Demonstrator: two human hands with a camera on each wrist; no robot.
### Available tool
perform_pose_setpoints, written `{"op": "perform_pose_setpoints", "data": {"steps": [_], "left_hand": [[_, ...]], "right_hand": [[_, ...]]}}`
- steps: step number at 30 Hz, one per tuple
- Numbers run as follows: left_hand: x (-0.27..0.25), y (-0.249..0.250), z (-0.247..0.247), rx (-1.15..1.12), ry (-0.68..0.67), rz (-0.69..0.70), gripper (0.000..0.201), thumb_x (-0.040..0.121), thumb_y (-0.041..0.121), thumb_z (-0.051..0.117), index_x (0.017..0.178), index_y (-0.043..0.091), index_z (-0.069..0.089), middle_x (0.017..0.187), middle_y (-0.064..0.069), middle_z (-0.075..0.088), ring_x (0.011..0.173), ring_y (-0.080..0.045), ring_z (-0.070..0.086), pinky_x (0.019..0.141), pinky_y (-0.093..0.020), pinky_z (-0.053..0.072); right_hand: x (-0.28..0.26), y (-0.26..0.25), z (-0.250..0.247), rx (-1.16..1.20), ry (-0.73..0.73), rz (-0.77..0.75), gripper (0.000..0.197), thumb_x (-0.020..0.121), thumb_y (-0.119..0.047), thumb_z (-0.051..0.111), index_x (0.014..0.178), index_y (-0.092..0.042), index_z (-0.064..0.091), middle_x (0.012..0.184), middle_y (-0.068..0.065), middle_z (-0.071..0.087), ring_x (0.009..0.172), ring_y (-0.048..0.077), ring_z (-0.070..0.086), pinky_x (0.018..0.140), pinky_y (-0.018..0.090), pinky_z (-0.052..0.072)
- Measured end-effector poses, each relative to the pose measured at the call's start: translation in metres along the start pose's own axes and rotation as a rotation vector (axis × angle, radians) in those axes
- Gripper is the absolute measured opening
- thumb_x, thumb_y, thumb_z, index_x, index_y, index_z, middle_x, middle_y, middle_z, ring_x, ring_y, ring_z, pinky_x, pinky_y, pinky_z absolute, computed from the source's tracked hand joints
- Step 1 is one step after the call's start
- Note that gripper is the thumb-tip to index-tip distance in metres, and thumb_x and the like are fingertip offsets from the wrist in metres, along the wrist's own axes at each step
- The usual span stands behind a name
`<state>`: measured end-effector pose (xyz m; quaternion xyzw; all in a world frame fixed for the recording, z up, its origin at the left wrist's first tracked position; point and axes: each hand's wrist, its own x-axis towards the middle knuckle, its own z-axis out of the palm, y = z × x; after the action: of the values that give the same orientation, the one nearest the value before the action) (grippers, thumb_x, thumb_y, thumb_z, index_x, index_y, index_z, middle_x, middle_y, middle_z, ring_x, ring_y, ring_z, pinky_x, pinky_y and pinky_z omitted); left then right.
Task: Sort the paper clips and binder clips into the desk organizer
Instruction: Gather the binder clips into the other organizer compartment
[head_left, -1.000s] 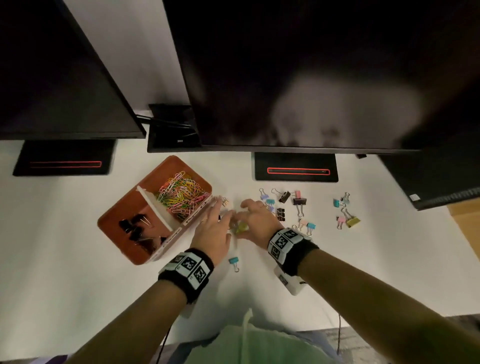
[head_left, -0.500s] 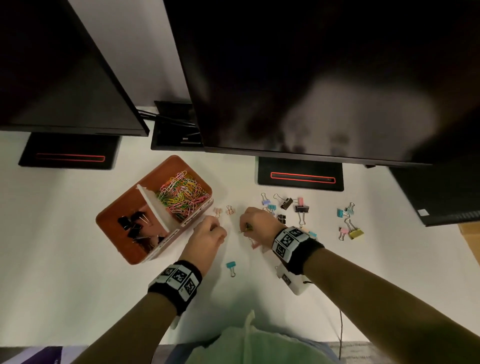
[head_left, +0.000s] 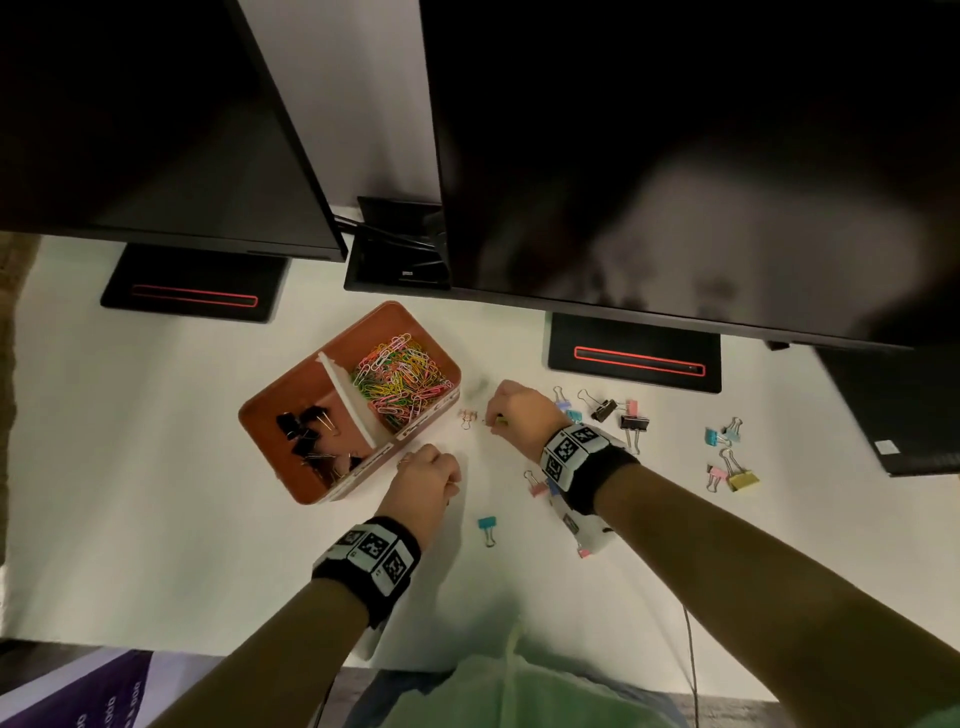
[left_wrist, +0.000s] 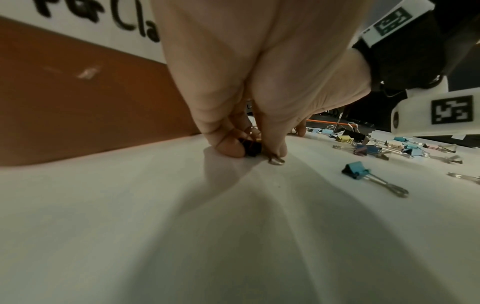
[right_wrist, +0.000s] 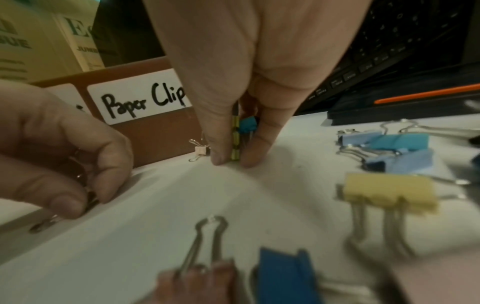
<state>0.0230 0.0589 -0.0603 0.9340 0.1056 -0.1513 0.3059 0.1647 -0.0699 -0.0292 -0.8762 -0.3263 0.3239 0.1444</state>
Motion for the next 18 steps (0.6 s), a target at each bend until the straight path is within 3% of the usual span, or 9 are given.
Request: {"op": "perform_pose_setpoints", "data": {"steps": [4, 7, 9, 13, 15, 18], "left_hand": [[-0.005, 0.001, -0.003, -0.039, -0.025, -0.021, 0.014, 0.084, -0.001, 0.055, 0.089, 0.01, 0.062, 0.092, 0.0, 0.049, 0.084, -0.018, 0.051, 0.065, -0.013, 0.042], [-0.015, 0.012, -0.018, -0.082, -0.05, -0.002, 0.007, 0.083, 0.005, 0.061, 0.087, 0.01, 0.063, 0.088, -0.001, 0.053, 0.082, -0.018, 0.055, 0.074, -0.027, 0.05], [-0.027, 0.023, -0.035, -0.138, -0.012, 0.061, 0.006, 0.081, 0.008, 0.065, 0.086, 0.01, 0.064, 0.085, 0.003, 0.053, 0.077, -0.013, 0.055, 0.075, -0.023, 0.048], [-0.057, 0.035, -0.091, -0.25, 0.21, 0.138, 0.008, 0.078, 0.011, 0.069, 0.083, 0.015, 0.064, 0.082, 0.009, 0.054, 0.073, -0.002, 0.056, 0.068, -0.006, 0.041], [-0.067, 0.025, -0.123, -0.271, 0.355, 0.109, 0.01, 0.076, 0.009, 0.071, 0.081, 0.015, 0.065, 0.082, 0.008, 0.057, 0.076, -0.003, 0.057, 0.068, -0.007, 0.042], [-0.071, -0.01, -0.156, -0.313, 0.513, -0.049, 0.016, 0.077, 0.007, 0.069, 0.079, 0.021, 0.063, 0.083, 0.004, 0.061, 0.076, -0.005, 0.057, 0.07, -0.016, 0.047]], "right_hand": [[-0.012, 0.004, 0.007, -0.016, 0.014, -0.027, 0.017, 0.088, -0.008, 0.052, 0.099, -0.007, 0.065, 0.109, 0.012, 0.059, 0.099, 0.027, 0.058, 0.091, 0.034, 0.047], [-0.027, 0.005, 0.008, -0.005, 0.023, -0.063, 0.017, 0.088, -0.009, 0.054, 0.1, -0.008, 0.066, 0.108, 0.01, 0.061, 0.099, 0.025, 0.058, 0.089, 0.029, 0.046], [-0.037, -0.002, 0.003, 0.019, 0.057, -0.116, 0.017, 0.086, -0.009, 0.056, 0.098, -0.008, 0.068, 0.106, 0.01, 0.063, 0.097, 0.024, 0.059, 0.088, 0.029, 0.047], [-0.05, -0.042, -0.014, 0.116, 0.142, -0.31, 0.012, 0.081, -0.007, 0.063, 0.09, -0.008, 0.07, 0.1, 0.01, 0.065, 0.091, 0.023, 0.061, 0.085, 0.028, 0.047], [-0.05, -0.074, -0.021, 0.154, 0.145, -0.433, 0.01, 0.078, -0.005, 0.066, 0.087, -0.006, 0.07, 0.098, 0.011, 0.065, 0.089, 0.024, 0.061, 0.082, 0.028, 0.047], [-0.036, -0.128, -0.021, 0.168, 0.115, -0.58, 0.011, 0.077, -0.003, 0.068, 0.087, -0.005, 0.07, 0.097, 0.012, 0.064, 0.089, 0.025, 0.062, 0.082, 0.033, 0.05]]}}
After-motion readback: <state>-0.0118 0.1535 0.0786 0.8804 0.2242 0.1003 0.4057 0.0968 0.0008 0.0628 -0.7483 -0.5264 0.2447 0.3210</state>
